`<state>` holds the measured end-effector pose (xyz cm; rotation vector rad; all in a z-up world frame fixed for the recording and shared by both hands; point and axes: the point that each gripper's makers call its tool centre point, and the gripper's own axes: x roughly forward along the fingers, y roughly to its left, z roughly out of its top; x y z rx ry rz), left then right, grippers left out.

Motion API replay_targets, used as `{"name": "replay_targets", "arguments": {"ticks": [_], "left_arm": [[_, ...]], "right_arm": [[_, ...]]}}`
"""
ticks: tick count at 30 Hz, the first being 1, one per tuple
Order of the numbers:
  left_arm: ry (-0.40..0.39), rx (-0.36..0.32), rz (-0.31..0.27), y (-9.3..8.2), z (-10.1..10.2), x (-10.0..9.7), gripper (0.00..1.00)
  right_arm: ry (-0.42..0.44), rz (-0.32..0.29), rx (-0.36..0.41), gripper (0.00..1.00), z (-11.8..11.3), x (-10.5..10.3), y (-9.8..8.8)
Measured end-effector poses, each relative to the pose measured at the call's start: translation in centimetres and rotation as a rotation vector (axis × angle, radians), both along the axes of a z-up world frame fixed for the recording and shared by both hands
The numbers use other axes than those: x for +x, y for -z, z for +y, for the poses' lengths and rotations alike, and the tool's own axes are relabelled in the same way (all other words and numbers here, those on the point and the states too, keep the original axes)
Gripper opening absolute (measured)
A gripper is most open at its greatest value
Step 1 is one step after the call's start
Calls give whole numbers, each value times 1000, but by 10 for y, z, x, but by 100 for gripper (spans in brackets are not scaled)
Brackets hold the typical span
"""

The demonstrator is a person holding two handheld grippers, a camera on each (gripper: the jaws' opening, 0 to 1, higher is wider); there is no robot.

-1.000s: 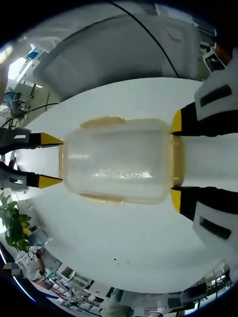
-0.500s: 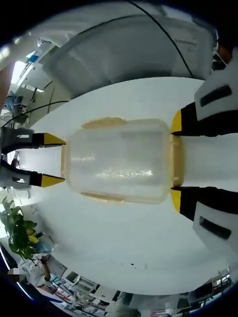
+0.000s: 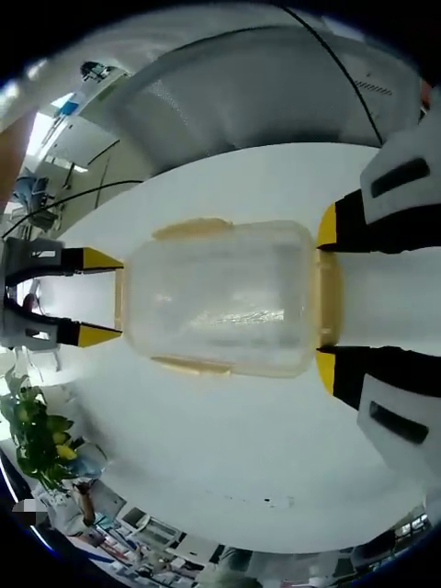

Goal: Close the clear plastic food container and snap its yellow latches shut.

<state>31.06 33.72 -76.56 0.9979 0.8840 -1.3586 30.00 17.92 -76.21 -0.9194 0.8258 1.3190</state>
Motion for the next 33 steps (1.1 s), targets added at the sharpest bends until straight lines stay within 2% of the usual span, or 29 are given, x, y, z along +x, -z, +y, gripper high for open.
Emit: {"name": "replay_targets", "arguments": {"ticks": [7,16,33], "left_arm": [[-17,-5,5,3,-17,0,34],[-30,0,20,8,-27,1,34],[-37,27,40,14,-21,1,34]], "right_arm": [[-13,7,-11,35,-14,4,2],[-27,26,-20,35,-25,6,9],[-37,44,-15,35,-20,6,14]]}}
